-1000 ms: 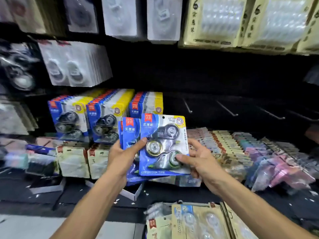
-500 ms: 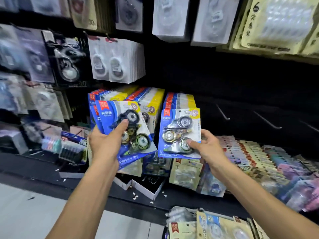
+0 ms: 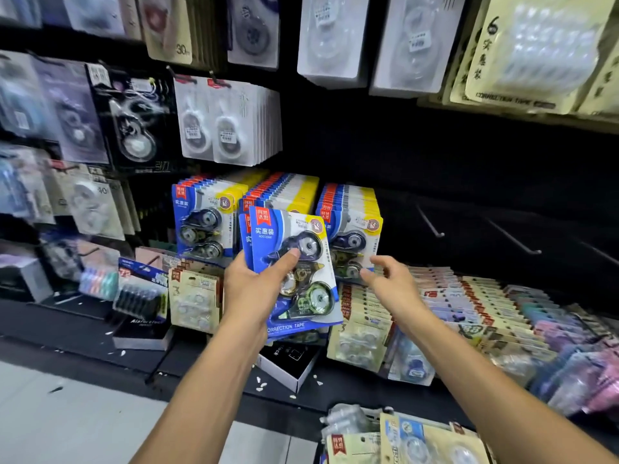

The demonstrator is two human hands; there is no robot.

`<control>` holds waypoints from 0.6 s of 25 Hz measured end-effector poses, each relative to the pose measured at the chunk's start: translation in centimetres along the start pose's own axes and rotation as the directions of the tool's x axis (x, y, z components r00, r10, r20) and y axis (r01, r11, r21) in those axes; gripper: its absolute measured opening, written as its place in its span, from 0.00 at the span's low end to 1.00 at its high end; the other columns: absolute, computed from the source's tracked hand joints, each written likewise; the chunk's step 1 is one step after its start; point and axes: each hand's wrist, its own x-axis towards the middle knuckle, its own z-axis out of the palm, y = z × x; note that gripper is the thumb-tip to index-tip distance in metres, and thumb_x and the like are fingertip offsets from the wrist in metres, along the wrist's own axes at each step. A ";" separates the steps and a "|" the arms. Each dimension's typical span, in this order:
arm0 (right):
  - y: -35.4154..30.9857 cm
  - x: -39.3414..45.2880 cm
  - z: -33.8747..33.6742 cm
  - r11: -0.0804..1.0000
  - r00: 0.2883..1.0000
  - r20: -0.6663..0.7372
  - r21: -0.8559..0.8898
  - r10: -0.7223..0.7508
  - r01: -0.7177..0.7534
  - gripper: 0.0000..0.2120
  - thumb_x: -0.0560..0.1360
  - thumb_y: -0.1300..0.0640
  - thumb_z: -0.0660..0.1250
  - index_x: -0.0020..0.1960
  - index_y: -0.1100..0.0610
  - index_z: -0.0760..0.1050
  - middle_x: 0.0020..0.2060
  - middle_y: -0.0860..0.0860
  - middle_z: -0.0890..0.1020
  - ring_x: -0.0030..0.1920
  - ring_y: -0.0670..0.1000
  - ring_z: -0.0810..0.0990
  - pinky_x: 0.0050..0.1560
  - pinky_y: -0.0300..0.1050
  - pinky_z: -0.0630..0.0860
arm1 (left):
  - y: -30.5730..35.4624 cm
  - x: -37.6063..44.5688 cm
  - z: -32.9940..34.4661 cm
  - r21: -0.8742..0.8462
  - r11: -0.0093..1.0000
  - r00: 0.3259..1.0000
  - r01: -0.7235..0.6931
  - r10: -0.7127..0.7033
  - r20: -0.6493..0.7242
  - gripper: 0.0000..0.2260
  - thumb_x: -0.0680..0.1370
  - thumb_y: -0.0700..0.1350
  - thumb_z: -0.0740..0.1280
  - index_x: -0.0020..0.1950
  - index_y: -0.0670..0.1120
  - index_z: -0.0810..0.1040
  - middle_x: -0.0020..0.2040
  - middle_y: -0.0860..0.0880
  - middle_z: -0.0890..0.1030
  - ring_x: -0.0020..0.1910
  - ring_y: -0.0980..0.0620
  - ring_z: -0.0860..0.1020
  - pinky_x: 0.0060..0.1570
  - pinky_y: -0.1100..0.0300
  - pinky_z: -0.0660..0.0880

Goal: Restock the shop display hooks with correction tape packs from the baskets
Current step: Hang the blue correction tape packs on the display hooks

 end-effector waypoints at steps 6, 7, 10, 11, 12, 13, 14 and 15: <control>-1.4 -3.8 0.2 0.971 0.923 0.370 0.237 -0.105 0.016 0.16 0.74 0.55 0.75 0.60 0.56 0.77 0.40 0.49 0.84 0.36 0.48 0.81 0.33 0.44 0.76 | -0.1 -0.1 1.2 -0.003 0.995 0.994 0.096 -0.096 0.054 0.12 0.74 0.53 0.77 0.53 0.49 0.84 0.48 0.52 0.88 0.51 0.49 0.85 0.57 0.47 0.81; -1.3 -3.8 0.2 0.959 0.942 0.323 0.282 -0.090 -0.005 0.17 0.74 0.57 0.75 0.60 0.58 0.76 0.38 0.48 0.84 0.34 0.47 0.81 0.29 0.42 0.75 | 0.1 -0.4 1.3 -0.030 0.991 0.990 0.131 -0.129 0.066 0.13 0.76 0.57 0.74 0.54 0.50 0.84 0.48 0.52 0.87 0.51 0.50 0.85 0.55 0.49 0.81; -0.9 -3.2 -0.1 0.860 0.987 0.156 0.498 0.037 -0.111 0.16 0.76 0.59 0.72 0.60 0.64 0.74 0.42 0.52 0.85 0.32 0.48 0.81 0.21 0.40 0.72 | 0.8 -0.7 1.4 -0.053 0.988 0.988 0.147 -0.149 -0.046 0.10 0.84 0.53 0.62 0.51 0.49 0.78 0.43 0.56 0.81 0.42 0.58 0.79 0.44 0.63 0.76; -0.6 -2.9 -0.3 0.829 0.993 0.099 0.548 0.071 -0.114 0.15 0.77 0.58 0.72 0.60 0.63 0.74 0.45 0.53 0.84 0.33 0.48 0.81 0.21 0.40 0.72 | 1.0 -0.6 1.1 -0.031 0.993 0.986 0.115 -0.118 -0.121 0.09 0.86 0.51 0.60 0.50 0.50 0.77 0.42 0.56 0.78 0.39 0.58 0.76 0.39 0.65 0.74; -0.3 -2.6 -0.5 0.821 0.995 0.036 0.562 0.093 -0.098 0.15 0.77 0.58 0.72 0.60 0.61 0.74 0.48 0.54 0.84 0.35 0.49 0.82 0.21 0.40 0.74 | 1.2 -0.3 0.7 0.006 0.998 0.981 0.066 -0.063 -0.182 0.11 0.86 0.51 0.59 0.48 0.51 0.77 0.41 0.55 0.77 0.39 0.56 0.75 0.37 0.63 0.72; 0.0 -2.5 -0.7 0.840 0.994 -0.029 0.537 0.109 -0.076 0.14 0.77 0.58 0.72 0.59 0.60 0.73 0.49 0.54 0.83 0.36 0.49 0.82 0.22 0.41 0.75 | 1.1 0.3 0.2 0.056 0.998 0.972 0.013 0.001 -0.236 0.12 0.86 0.51 0.58 0.46 0.52 0.77 0.41 0.55 0.77 0.39 0.55 0.74 0.39 0.60 0.71; 0.3 -2.5 -0.8 0.870 0.990 -0.087 0.489 0.112 -0.056 0.14 0.77 0.57 0.72 0.58 0.58 0.72 0.50 0.53 0.83 0.35 0.49 0.82 0.24 0.42 0.75 | 1.2 0.7 -0.2 0.099 0.994 0.960 -0.034 0.060 -0.272 0.14 0.86 0.52 0.57 0.43 0.54 0.76 0.40 0.55 0.77 0.39 0.55 0.73 0.41 0.57 0.70; 0.6 -2.6 -0.9 0.897 0.986 -0.130 0.440 0.102 -0.035 0.13 0.77 0.56 0.72 0.57 0.56 0.71 0.49 0.52 0.83 0.33 0.48 0.80 0.24 0.43 0.75 | 1.3 1.0 -0.5 0.124 0.990 0.948 -0.061 0.096 -0.304 0.15 0.86 0.52 0.57 0.40 0.55 0.74 0.39 0.56 0.76 0.37 0.56 0.73 0.42 0.56 0.70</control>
